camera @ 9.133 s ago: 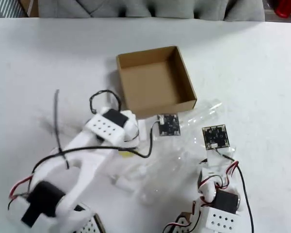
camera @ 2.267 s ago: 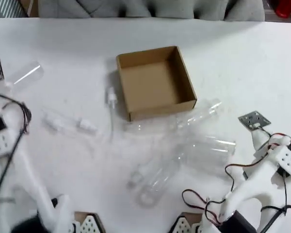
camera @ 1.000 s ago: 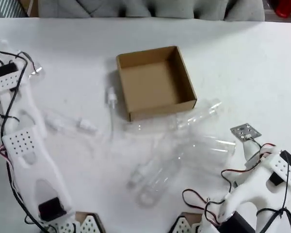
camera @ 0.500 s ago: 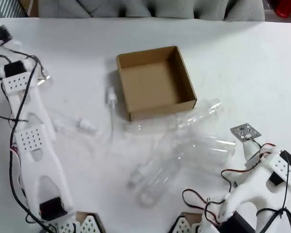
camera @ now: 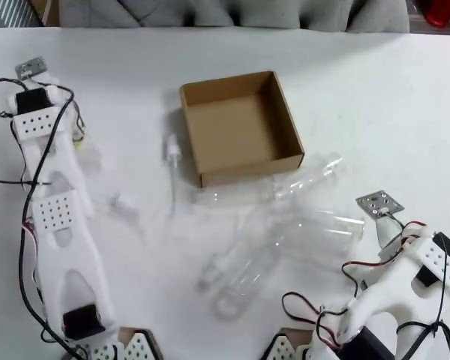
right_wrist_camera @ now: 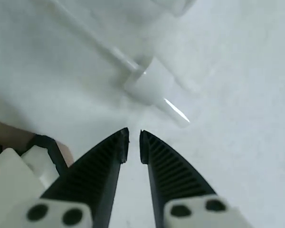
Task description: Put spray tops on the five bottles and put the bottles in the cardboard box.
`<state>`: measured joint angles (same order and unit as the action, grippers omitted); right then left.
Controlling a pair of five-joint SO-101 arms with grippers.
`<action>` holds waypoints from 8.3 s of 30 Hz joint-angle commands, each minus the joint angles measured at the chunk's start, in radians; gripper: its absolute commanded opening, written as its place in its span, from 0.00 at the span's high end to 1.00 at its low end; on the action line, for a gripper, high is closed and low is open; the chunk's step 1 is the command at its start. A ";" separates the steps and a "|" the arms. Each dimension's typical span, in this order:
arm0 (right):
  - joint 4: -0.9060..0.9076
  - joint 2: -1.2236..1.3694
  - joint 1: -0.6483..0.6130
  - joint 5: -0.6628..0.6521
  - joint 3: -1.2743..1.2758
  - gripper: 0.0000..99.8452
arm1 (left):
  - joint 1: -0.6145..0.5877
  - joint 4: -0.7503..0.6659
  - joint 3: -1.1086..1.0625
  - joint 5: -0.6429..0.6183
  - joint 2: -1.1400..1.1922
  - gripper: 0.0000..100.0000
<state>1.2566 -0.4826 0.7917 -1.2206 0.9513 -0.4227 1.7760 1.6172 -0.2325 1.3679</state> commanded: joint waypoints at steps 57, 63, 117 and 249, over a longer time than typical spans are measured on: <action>-0.136 -0.021 0.005 -0.110 0.057 0.98 | -0.157 -0.531 -1.956 -0.408 -1.540 0.94; -0.136 -0.021 0.002 -0.110 0.057 0.98 | -0.154 -0.551 -2.061 -0.445 -1.623 0.73; -0.016 -0.031 -0.035 -0.100 0.023 0.98 | -0.045 -0.390 -1.396 -0.365 -1.017 0.98; 0.469 1.454 -1.356 1.359 -2.535 0.98 | 0.196 -1.198 -2.443 -0.006 -2.034 0.98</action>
<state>1.6678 1.0656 -0.5861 0.1450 -1.4362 -0.2463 0.6452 -0.8101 -0.2417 -0.5654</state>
